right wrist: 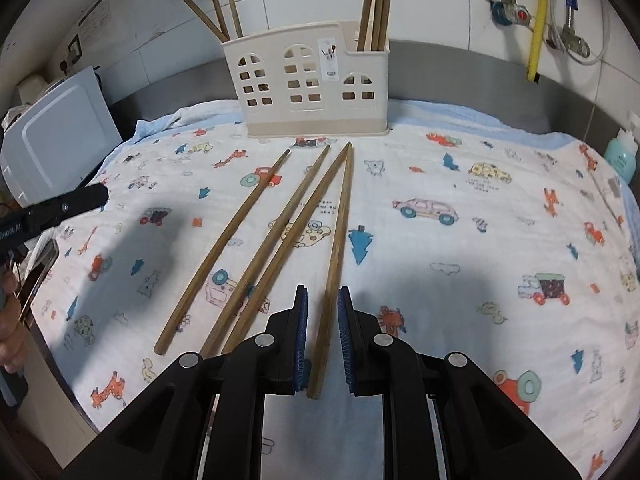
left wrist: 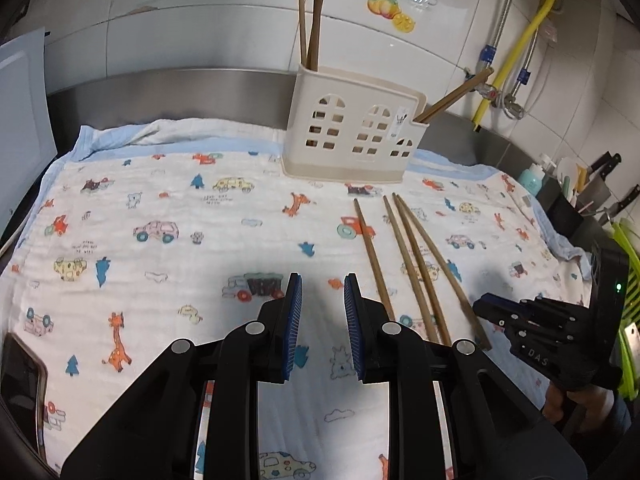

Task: Organize utensils
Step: 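Return the open right tool over the remaining chopsticks, then close the right tool on a wooden chopstick and lift it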

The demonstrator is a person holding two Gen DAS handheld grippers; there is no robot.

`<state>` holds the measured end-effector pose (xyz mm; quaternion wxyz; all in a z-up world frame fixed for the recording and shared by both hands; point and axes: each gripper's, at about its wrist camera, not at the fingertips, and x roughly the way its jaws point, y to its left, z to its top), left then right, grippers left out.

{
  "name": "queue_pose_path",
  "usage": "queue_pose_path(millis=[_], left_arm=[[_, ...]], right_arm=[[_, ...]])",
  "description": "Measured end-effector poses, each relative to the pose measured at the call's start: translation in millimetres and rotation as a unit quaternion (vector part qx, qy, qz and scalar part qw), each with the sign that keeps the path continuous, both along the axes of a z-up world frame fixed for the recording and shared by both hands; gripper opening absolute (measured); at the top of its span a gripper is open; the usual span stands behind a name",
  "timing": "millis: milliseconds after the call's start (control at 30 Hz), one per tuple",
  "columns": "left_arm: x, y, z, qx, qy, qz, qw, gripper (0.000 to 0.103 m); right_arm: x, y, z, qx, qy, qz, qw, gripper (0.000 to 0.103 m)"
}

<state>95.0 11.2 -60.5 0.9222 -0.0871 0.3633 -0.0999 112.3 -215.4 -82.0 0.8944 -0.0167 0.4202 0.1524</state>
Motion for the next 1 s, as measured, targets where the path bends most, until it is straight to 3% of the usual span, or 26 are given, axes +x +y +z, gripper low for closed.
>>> queue_pose_path(millis=[333,567,1000], left_arm=[[-3.1,-15.3,-21.5,-0.002,0.029,-0.016,0.9994,0.022],[-3.3,-38.3,-33.0,-0.002,0.044,-0.042,0.9981,0.022],[16.2,-69.1,-56.7,-0.013,0.082,-0.061,0.9947,0.022]], right_arm=[[5.9,-2.9,-15.7,0.003,0.019,-0.016,1.000,0.015],[1.8,0.7,-16.9,-0.015,0.004,-0.020,1.000,0.010],[-3.0,-14.0,-8.6,0.012,-0.002,-0.027,1.000,0.006]])
